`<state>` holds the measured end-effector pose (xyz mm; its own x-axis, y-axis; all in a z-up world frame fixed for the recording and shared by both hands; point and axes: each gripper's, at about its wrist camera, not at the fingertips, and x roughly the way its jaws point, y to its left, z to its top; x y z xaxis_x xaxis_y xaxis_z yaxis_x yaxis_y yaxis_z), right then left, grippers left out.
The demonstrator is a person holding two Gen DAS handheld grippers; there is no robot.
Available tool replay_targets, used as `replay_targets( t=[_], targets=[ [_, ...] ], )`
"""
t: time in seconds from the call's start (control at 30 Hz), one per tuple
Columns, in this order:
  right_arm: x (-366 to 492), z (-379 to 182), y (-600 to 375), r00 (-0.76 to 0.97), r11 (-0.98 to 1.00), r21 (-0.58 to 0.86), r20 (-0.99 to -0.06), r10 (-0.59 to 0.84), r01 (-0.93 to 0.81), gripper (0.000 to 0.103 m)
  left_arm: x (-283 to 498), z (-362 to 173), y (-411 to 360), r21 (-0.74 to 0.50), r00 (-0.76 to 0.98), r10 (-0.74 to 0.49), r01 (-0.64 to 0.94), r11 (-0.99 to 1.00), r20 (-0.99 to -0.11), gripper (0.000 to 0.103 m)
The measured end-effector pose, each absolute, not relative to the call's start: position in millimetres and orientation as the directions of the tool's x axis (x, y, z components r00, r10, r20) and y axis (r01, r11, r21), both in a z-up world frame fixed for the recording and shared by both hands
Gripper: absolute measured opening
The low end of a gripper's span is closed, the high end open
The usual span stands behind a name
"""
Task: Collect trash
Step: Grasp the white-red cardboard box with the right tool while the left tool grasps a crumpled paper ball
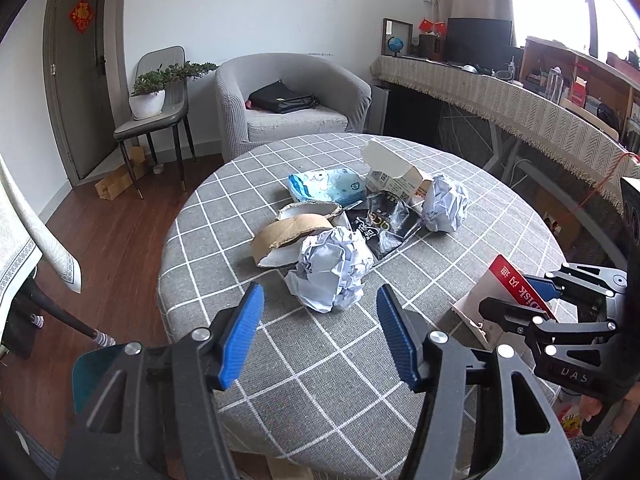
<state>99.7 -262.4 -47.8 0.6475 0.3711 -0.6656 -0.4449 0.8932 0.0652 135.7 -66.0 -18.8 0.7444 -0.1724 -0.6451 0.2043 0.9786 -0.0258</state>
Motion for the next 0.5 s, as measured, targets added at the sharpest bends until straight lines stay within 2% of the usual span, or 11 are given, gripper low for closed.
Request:
replay_targets(
  t=[0.07, 0.17, 0.37, 0.5],
  targets=[
    [102.6, -50.9, -263.5, 0.637, 0.890, 0.082, -0.670, 0.382, -0.448, 0.017, 140.5, -23.8, -70.1, -0.005, 0.743, -0.155, 0.200, 0.980, -0.651, 0.063],
    [107.4, -49.3, -265.6, 0.620, 0.881, 0.130, -0.664, 0.417, -0.454, 0.010, 145.1, -27.9, -77.4, 0.061, 0.752, -0.109, 0.195, 0.979, -0.650, 0.065],
    [107.8, -46.8, -260.0, 0.608, 0.879, 0.102, -0.685, 0.402, -0.466, 0.005, 159.7, -26.6, -75.0, 0.012, 0.760, -0.116, 0.160, 0.987, -0.640, 0.065],
    [109.1, -51.1, -262.6, 0.600, 0.877, 0.115, -0.687, 0.410, -0.467, 0.005, 165.5, -35.7, -86.2, 0.031, 0.747, -0.103, 0.163, 0.986, -0.657, 0.064]
  ],
)
